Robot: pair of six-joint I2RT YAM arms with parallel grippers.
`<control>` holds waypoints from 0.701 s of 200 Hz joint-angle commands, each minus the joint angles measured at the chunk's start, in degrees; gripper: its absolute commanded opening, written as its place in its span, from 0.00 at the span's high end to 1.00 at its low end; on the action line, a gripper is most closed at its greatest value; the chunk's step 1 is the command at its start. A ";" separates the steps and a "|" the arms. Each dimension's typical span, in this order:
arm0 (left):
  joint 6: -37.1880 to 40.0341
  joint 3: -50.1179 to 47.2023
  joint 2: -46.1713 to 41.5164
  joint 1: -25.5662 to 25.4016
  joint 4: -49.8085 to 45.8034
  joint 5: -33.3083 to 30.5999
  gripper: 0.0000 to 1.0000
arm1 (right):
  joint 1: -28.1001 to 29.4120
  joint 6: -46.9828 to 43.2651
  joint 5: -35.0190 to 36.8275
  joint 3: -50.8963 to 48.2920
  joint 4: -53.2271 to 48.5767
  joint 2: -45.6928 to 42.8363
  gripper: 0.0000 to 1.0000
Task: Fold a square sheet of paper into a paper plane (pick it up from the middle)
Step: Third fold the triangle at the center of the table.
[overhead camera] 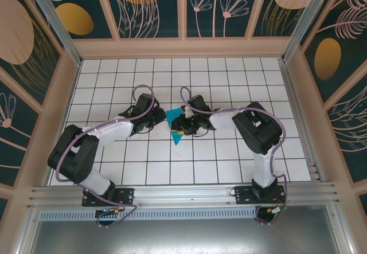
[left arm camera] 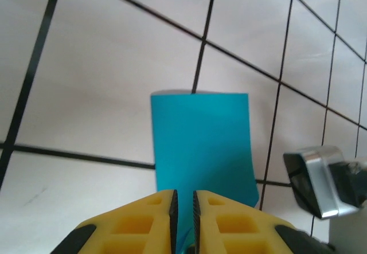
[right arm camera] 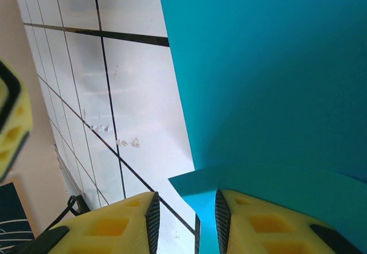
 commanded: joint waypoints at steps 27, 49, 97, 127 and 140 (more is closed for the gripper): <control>-2.15 -4.84 -3.06 0.05 4.95 6.77 0.89 | -0.07 -1.00 6.38 -1.11 -3.90 1.66 0.79; -1.60 -5.39 -2.29 -0.68 6.44 9.22 0.92 | -0.07 -1.27 7.00 -1.11 -5.01 1.79 0.91; -1.69 -5.06 1.52 -2.57 9.30 11.89 1.00 | -0.05 -1.86 7.77 -0.94 -6.61 1.95 1.00; -1.34 -3.78 4.50 -2.92 9.25 12.53 1.00 | -0.04 -1.87 7.75 -0.94 -6.76 2.01 1.00; -1.32 -3.56 5.27 -2.95 8.90 12.03 1.00 | -0.05 -1.81 7.71 -0.85 -6.63 1.97 1.00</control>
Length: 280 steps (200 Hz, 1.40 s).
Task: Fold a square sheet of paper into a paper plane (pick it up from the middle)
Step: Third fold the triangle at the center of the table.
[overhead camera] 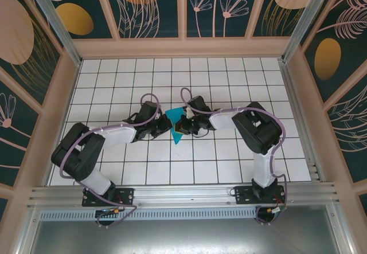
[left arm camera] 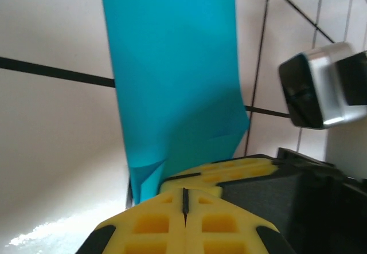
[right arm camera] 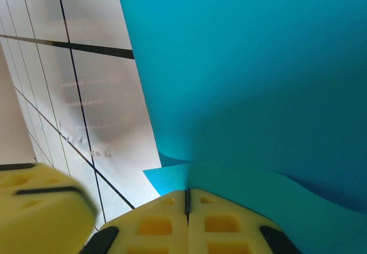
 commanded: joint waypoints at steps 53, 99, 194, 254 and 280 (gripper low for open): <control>0.95 2.19 4.12 -0.58 0.48 0.73 1.00 | 0.07 -0.93 3.72 -0.65 -4.39 1.75 1.00; 1.61 2.97 5.35 -0.68 -0.53 0.36 1.00 | 0.15 -0.60 3.11 -0.86 -3.67 1.50 1.00; 3.99 2.76 8.66 -0.93 -4.96 -1.66 1.00 | -1.13 0.45 -0.47 -1.72 -0.04 -5.64 1.00; 5.75 3.62 9.20 -0.93 -5.96 -1.74 1.00 | -3.37 -4.29 1.95 -0.40 -4.20 -4.81 1.00; 6.71 4.50 9.51 -0.94 -6.13 -1.16 1.00 | -3.41 -5.26 1.56 0.53 -4.97 -3.54 1.00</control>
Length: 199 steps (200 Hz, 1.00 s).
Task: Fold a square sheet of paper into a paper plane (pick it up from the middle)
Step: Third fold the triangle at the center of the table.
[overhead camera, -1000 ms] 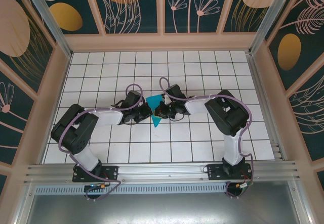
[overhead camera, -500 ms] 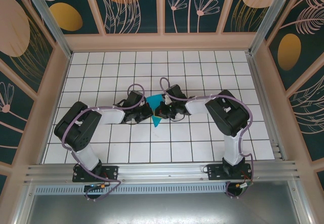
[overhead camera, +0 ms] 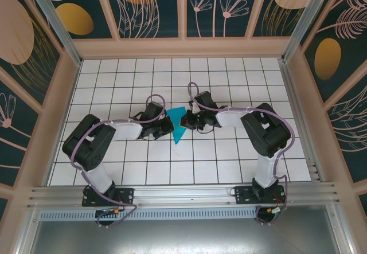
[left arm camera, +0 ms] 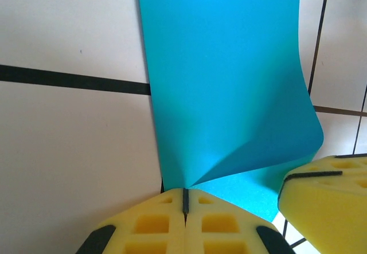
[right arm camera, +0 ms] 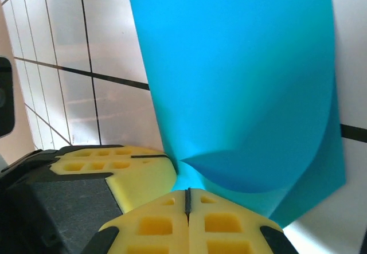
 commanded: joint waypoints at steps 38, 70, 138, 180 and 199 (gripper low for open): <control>3.43 1.74 3.17 -0.41 -4.91 -1.15 1.00 | 0.00 -2.52 1.42 1.37 -2.94 2.03 1.00; 4.03 2.75 3.48 -0.37 -5.57 -1.68 1.00 | -0.28 -1.37 2.74 -0.63 -2.47 1.94 1.00; 4.77 4.67 0.60 -0.48 -4.17 -1.02 1.00 | -0.60 3.02 4.61 -5.71 0.94 1.49 1.00; 2.59 4.51 -5.70 -0.92 -2.16 -0.55 1.00 | -0.53 4.92 6.37 -6.72 1.43 1.28 1.00; -0.93 3.10 -7.98 -2.11 -1.53 -0.47 0.92 | -0.51 5.22 6.94 -6.83 1.09 1.41 1.00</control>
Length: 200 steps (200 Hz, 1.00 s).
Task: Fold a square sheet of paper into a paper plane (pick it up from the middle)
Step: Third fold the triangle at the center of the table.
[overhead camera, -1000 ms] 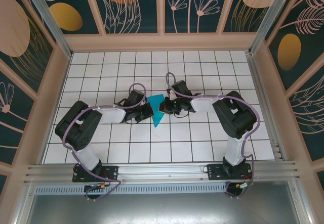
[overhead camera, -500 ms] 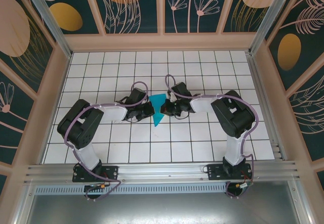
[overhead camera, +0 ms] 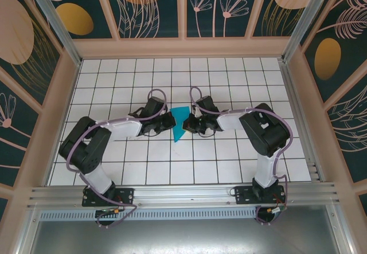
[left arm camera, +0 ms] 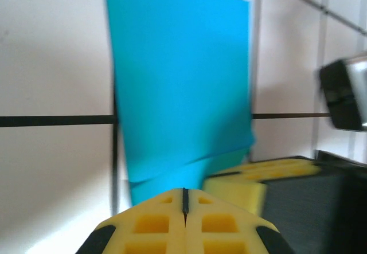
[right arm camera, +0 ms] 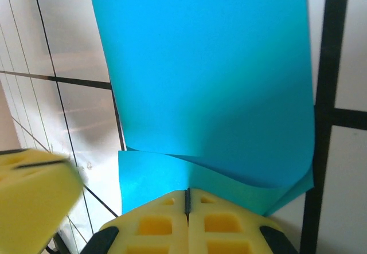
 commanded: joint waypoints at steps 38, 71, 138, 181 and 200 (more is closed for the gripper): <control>-11.19 -3.10 -5.02 -6.66 2.11 -1.92 0.90 | 0.11 1.06 4.73 -1.63 -4.63 1.53 1.00; -14.62 -4.75 -4.43 -8.52 3.23 -5.00 0.95 | 0.13 0.79 4.82 -1.67 -5.07 1.80 1.00; -16.71 -6.30 -1.27 -9.11 6.05 -4.00 0.98 | 0.09 0.90 4.64 -1.62 -5.00 2.06 1.00; -17.99 -8.16 -0.14 -9.24 7.71 -4.02 0.99 | 0.13 0.94 4.73 -1.95 -5.24 2.09 1.00; -18.51 -9.27 -0.09 -9.44 8.50 -4.17 0.99 | 0.08 0.79 4.73 -1.85 -5.47 2.14 1.00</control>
